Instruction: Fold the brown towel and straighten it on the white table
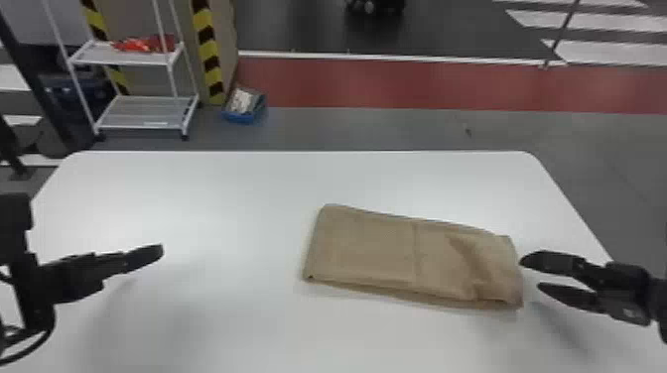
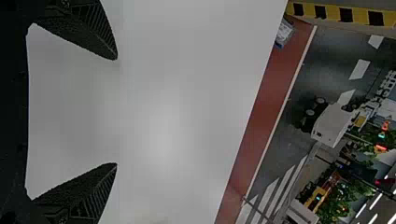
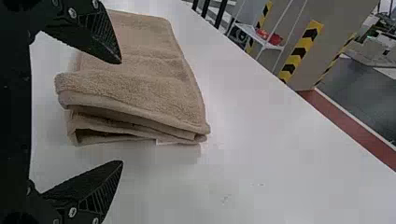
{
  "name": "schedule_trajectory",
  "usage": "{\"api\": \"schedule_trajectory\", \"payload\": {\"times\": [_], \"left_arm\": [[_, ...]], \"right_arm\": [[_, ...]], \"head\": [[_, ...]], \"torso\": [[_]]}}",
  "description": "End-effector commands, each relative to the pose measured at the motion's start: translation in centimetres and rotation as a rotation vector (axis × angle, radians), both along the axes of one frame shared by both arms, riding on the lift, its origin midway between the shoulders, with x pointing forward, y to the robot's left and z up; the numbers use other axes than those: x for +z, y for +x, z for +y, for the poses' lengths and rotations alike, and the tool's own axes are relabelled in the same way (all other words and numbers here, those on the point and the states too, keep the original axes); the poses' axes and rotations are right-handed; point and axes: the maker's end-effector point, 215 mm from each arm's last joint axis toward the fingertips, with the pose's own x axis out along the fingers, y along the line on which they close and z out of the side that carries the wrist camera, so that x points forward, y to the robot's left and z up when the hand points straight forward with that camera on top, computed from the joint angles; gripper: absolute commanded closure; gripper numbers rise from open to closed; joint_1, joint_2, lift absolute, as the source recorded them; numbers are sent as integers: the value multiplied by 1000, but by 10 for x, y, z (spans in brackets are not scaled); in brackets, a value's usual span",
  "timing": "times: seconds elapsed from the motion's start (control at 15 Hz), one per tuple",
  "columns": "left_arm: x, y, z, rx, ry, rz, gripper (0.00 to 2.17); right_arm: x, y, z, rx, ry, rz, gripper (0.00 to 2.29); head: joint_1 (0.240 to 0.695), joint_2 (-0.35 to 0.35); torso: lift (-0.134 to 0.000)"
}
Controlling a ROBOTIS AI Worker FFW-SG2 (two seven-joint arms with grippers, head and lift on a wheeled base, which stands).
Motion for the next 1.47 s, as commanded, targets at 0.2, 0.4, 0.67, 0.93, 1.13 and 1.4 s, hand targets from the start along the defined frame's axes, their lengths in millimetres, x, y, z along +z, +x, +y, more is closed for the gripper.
{"api": "schedule_trajectory", "payload": {"times": [0.2, 0.4, 0.67, 0.93, 1.13, 1.4], "left_arm": [[0, -2, 7, 12, 1, -1, 66], [0, -1, 11, 15, 4, -10, 66], [0, 1, 12, 11, 5, -15, 66], [1, 5, 15, 10, 10, -23, 66], [-1, 8, 16, 11, 8, -19, 66], [-1, 10, 18, 11, 9, -17, 66]], "right_arm": [[-9, 17, 24, 76, -101, 46, 218], [-6, 26, 33, 109, -138, 46, 218], [-10, 29, 30, 132, -204, 68, 218], [-10, 28, 22, 129, -218, 77, 218], [-20, 24, 26, 145, -218, 104, 218], [-22, 27, 31, 161, -221, 120, 269]], "head": [[695, -35], [695, -10], [695, 2], [695, 1], [695, -5], [695, 2]], "torso": [[-124], [-124], [-124], [-124], [-124], [-124]]}}
